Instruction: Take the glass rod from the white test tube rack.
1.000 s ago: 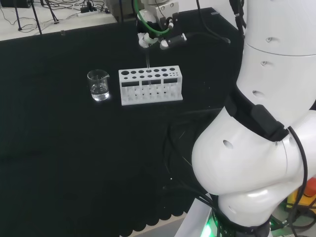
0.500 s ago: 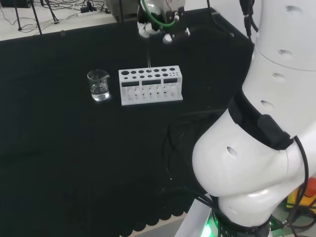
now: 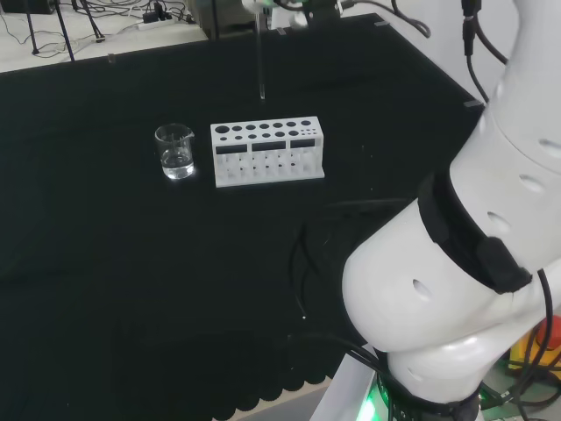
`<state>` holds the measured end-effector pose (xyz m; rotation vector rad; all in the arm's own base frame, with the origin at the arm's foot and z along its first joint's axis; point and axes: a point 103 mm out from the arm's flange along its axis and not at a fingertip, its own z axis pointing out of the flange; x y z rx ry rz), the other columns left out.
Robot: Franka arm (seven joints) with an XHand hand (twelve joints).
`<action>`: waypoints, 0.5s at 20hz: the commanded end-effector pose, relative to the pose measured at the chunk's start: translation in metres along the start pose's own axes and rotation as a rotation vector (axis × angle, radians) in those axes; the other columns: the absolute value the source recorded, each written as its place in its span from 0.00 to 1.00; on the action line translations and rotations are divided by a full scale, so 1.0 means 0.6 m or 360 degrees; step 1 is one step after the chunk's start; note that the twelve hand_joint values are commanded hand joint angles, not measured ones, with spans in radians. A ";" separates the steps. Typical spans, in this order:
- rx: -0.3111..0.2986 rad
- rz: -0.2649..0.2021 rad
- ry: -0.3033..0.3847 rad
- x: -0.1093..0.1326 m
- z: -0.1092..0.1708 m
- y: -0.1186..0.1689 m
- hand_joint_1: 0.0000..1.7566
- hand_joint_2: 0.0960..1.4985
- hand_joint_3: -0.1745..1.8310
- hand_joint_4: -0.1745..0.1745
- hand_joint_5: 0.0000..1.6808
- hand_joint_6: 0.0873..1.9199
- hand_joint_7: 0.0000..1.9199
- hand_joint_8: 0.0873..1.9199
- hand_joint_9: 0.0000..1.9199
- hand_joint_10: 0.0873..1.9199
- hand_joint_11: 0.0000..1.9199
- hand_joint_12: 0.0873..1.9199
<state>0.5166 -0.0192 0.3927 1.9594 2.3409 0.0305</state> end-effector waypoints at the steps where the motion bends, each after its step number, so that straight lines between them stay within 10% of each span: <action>1: -0.0038 -0.0052 -0.0026 0.051 -0.067 -0.025 0.74 0.70 0.08 0.00 0.61 0.31 0.58 0.55 0.80 0.44 0.82 0.35; 9: -0.0053 -0.0125 -0.0054 0.076 -0.080 -0.023 0.74 0.70 0.08 0.00 0.61 0.31 0.58 0.56 0.80 0.44 0.82 0.35; 10: -0.0008 -0.0034 -0.0122 0.078 -0.080 -0.021 0.74 0.70 0.08 0.00 0.61 0.31 0.58 0.56 0.80 0.44 0.82 0.35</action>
